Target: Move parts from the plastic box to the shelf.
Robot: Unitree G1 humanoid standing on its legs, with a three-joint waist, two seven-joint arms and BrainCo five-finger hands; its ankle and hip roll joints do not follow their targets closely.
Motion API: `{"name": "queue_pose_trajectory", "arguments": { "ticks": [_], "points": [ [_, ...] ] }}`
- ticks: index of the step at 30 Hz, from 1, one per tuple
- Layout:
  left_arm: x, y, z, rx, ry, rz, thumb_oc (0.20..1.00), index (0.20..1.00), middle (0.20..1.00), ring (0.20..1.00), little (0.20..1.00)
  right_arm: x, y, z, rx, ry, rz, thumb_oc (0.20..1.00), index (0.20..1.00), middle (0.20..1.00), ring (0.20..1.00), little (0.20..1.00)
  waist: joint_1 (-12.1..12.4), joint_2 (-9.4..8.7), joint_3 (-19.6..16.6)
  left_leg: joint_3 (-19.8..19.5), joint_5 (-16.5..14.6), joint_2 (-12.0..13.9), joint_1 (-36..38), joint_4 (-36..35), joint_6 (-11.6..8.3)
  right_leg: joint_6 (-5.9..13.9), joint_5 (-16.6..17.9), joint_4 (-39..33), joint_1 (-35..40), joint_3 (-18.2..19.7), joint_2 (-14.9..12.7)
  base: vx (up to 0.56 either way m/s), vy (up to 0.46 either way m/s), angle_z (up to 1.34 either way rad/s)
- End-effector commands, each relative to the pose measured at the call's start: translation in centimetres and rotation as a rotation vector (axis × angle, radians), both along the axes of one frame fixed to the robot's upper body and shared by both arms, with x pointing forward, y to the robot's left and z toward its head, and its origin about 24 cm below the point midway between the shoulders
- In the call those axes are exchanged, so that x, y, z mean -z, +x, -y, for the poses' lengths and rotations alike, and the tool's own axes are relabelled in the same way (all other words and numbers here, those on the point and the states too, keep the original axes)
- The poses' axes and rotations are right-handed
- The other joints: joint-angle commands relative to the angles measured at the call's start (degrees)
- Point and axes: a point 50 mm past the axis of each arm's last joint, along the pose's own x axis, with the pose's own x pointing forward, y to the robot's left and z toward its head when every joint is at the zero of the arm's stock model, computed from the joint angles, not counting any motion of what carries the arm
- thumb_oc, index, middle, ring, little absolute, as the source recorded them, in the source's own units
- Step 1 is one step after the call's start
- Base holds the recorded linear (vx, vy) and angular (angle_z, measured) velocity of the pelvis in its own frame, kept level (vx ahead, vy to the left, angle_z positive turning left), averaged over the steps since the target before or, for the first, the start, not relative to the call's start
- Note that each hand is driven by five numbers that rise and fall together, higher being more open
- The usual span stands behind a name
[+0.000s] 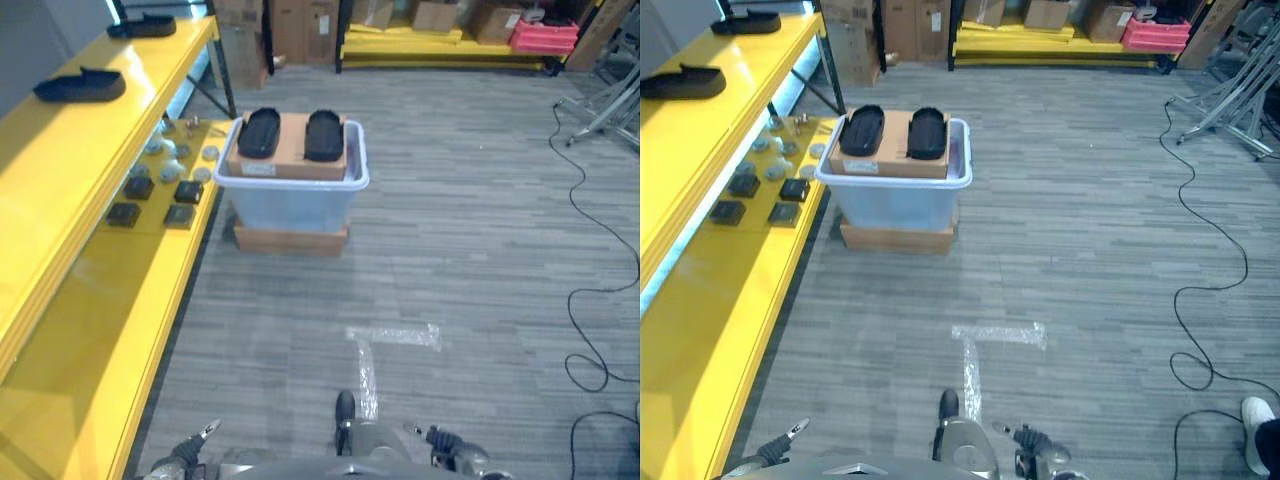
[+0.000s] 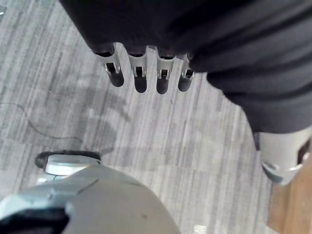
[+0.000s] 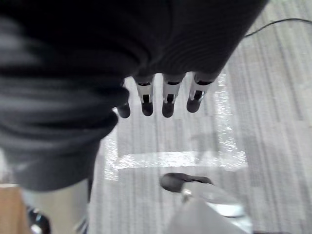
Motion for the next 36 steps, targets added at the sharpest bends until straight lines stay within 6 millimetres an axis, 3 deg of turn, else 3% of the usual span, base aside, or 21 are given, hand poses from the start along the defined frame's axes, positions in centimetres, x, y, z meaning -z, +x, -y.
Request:
{"name": "queue_pose_trajectory", "arguments": {
  "ticks": [1,3,5,6,10,12,13,17,20,23,25,28,31,34,35,36],
  "points": [
    [-0.8,1.3,-2.1,-0.029,0.060,0.061,1.000,1.000,1.000,1.000,1.000,0.6,-3.1,0.7,-0.026,-0.044,-0.140,1.000,1.000,1.000,1.000,1.000,-0.3,-3.54,-1.3,-1.9,7.2,11.1,-10.8,12.8,0.70,5.45,2.2,-3.9,-1.3,-0.4,-3.2,0.25,-0.281,0.00],
    [-0.9,2.3,-2.0,-0.027,0.052,0.081,1.000,1.000,1.000,1.000,1.000,0.4,-3.4,1.5,-0.004,-0.064,-0.158,1.000,1.000,1.000,1.000,1.000,0.7,-3.83,0.4,-3.1,9.5,9.0,-21.8,23.7,1.47,3.85,1.3,-4.7,1.7,-0.8,-1.9,0.23,-0.223,-0.03],
    [-1.1,2.9,-1.9,-0.031,0.046,0.103,1.000,1.000,1.000,1.000,1.000,0.3,-3.4,1.8,-0.008,-0.065,-0.162,1.000,1.000,1.000,1.000,1.000,1.5,-3.27,1.9,-1.4,8.7,7.9,-24.6,20.5,2.05,3.76,0.2,-5.4,4.2,-1.1,-0.8,0.23,-0.059,-0.04],
    [-1.2,3.2,-1.9,-0.038,0.049,0.113,1.000,1.000,1.000,1.000,1.000,0.4,-3.4,1.7,-0.015,-0.064,-0.165,1.000,1.000,1.000,1.000,1.000,1.9,-2.99,2.3,0.8,8.9,7.6,-24.4,11.6,2.21,4.11,-0.2,-5.6,5.3,-1.3,-0.5,0.25,0.014,-0.05],
    [-1.2,3.3,-2.0,-0.066,0.053,0.106,1.000,1.000,1.000,1.000,1.000,0.4,-3.6,1.6,-0.029,-0.072,-0.176,1.000,1.000,1.000,1.000,1.000,2.7,-1.92,2.0,2.9,11.7,5.8,-23.7,-10.2,1.44,5.50,-0.4,-5.7,6.5,-1.1,0.1,0.31,0.088,-0.27],
    [-1.0,2.8,-1.9,-0.074,0.053,0.087,1.000,1.000,1.000,1.000,1.000,0.5,-4.0,1.6,-0.051,-0.074,-0.180,1.000,1.000,1.000,1.000,1.000,4.2,-0.03,2.0,1.8,17.7,5.3,-25.2,-23.5,0.09,5.66,-1.7,-4.4,8.4,0.6,1.5,0.53,0.161,-0.08],
    [-0.9,2.5,-2.0,-0.078,0.053,0.079,1.000,1.000,1.000,1.000,1.000,0.5,-4.1,1.7,-0.060,-0.073,-0.176,1.000,1.000,1.000,1.000,1.000,4.8,0.33,2.2,1.7,18.7,5.1,-26.3,-26.6,-0.21,5.56,-2.4,-3.5,9.2,1.1,2.0,0.46,0.108,-0.14],
    [-0.9,1.6,-2.3,-0.091,0.060,0.067,1.000,1.000,1.000,1.000,1.000,0.3,-3.6,1.7,-0.090,-0.056,-0.138,1.000,1.000,1.000,1.000,1.000,6.2,0.96,2.9,2.3,19.9,5.7,-29.5,-25.9,-0.50,5.12,-5.7,-0.4,11.0,0.9,2.5,0.41,0.087,-0.46],
    [-0.8,0.4,-2.9,-0.074,0.090,0.044,1.000,1.000,1.000,1.000,1.000,0.1,-1.1,0.4,-0.144,0.026,-0.045,1.000,1.000,1.000,1.000,1.000,8.5,0.70,1.9,1.8,18.3,6.2,-30.1,-20.5,0.94,5.25,-12.1,3.5,14.2,1.6,1.4,0.56,0.176,-0.66],
    [-0.8,0.3,-3.1,-0.051,0.098,0.033,1.000,1.000,1.000,1.000,1.000,0.3,-0.9,-0.6,-0.129,0.081,-0.035,1.000,1.000,1.000,1.000,1.000,9.1,0.12,0.6,3.3,16.3,5.4,-29.4,-17.0,2.38,5.78,-15.1,5.8,16.7,0.9,0.0,0.33,0.133,-0.50],
    [-0.8,0.5,-2.8,-0.009,0.094,0.029,1.000,1.000,1.000,1.000,1.000,0.4,-0.9,-1.3,-0.116,0.117,0.004,1.000,1.000,1.000,1.000,1.000,9.2,-0.67,-0.7,4.5,13.6,2.8,-27.4,-16.2,4.99,7.16,-13.4,11.5,17.2,-1.2,-2.4,0.39,0.231,-0.06],
    [-0.7,0.7,-2.3,0.019,0.089,0.020,1.000,1.000,1.000,1.000,1.000,0.5,-0.7,-2.1,-0.119,0.145,0.027,1.000,1.000,1.000,1.000,1.000,9.0,-0.33,-2.2,3.8,10.4,-0.9,-23.6,-17.7,8.54,10.24,-5.9,24.7,12.2,-2.3,-5.3,0.31,0.265,0.07],
    [-0.7,1.1,-2.3,0.053,0.097,0.018,1.000,1.000,1.000,1.000,1.000,0.5,-0.3,-2.9,-0.129,0.226,0.054,1.000,1.000,1.000,1.000,1.000,8.2,0.32,-2.7,2.8,8.9,-2.3,-20.8,-19.7,10.09,10.41,-1.9,31.4,4.9,-2.2,-6.0,0.20,0.128,0.15],
    [-1.0,1.9,-3.0,0.042,0.105,0.029,1.000,1.000,1.000,1.000,1.000,0.2,0.7,-3.4,-0.119,0.278,0.125,1.000,1.000,1.000,1.000,1.000,7.0,1.29,-1.6,1.2,7.6,-1.3,-16.8,-21.2,9.97,9.19,-2.4,25.9,-2.9,-3.8,-7.2,0.17,-0.108,0.20],
    [-1.3,2.7,-3.4,0.046,0.112,0.040,1.000,1.000,1.000,1.000,1.000,0.0,1.0,-3.3,-0.130,0.295,0.144,1.000,1.000,1.000,1.000,1.000,5.4,0.57,-0.6,-0.3,6.4,-1.2,-14.2,-21.7,9.04,9.85,0.6,14.7,-6.3,-3.1,-8.4,0.20,-0.342,0.20],
    [-1.4,3.1,-3.5,0.043,0.115,0.049,1.000,1.000,1.000,1.000,1.000,0.0,1.0,-3.3,-0.138,0.305,0.144,1.000,1.000,1.000,1.000,1.000,4.6,-0.09,-0.1,-0.8,5.5,-1.1,-13.3,-21.6,8.60,10.47,2.1,8.9,-6.7,-2.2,-9.1,0.21,-0.344,0.28]
  ]
}}
